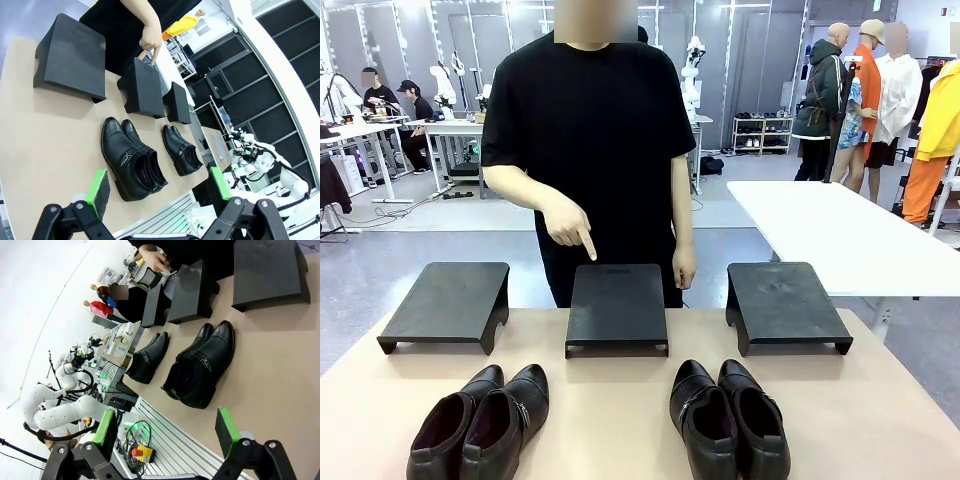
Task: Place the shoes on the stand as instructed by the person.
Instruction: Pick up one pair of Shoes and place it on the Shoes Stand indicated by the person.
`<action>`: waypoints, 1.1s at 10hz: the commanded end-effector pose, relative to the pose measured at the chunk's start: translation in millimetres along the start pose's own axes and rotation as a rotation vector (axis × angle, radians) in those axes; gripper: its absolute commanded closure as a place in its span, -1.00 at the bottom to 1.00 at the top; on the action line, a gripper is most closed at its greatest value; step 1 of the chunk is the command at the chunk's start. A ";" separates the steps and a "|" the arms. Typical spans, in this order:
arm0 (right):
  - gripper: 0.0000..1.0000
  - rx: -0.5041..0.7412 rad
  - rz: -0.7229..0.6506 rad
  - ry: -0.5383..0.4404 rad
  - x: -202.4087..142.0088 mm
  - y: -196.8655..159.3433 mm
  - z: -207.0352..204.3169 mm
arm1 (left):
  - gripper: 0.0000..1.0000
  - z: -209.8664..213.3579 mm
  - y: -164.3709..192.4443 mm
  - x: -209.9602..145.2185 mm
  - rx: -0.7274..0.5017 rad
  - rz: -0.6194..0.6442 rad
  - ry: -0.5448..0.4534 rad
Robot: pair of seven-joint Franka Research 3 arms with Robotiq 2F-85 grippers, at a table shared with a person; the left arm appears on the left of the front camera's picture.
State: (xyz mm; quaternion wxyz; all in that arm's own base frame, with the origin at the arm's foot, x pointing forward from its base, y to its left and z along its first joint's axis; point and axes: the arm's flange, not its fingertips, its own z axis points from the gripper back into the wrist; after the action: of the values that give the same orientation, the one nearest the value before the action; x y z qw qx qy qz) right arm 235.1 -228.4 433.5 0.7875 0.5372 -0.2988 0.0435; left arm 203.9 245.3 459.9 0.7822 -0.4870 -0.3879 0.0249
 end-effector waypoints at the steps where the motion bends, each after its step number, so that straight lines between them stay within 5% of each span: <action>1: -1.00 0.011 0.013 -0.013 1.0 0.4 1.0 | -1.00 0.6 -0.4 1.9 -0.018 -0.019 -0.007; 5: -1.00 0.011 0.013 -0.013 1.0 0.4 1.0 | -1.00 -10.6 -21.3 8.6 0.013 -0.032 0.047; 11: -1.00 0.011 0.013 -0.013 1.0 0.4 1.0 | -1.00 -173.7 -166.5 20.9 0.215 -0.197 0.601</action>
State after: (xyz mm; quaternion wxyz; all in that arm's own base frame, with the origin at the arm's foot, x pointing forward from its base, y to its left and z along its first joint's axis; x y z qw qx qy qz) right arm 235.5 -228.6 433.3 0.7878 0.5373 -0.2980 0.0432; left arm 258.5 51.4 560.5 0.8917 -0.3718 -0.2214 -0.1327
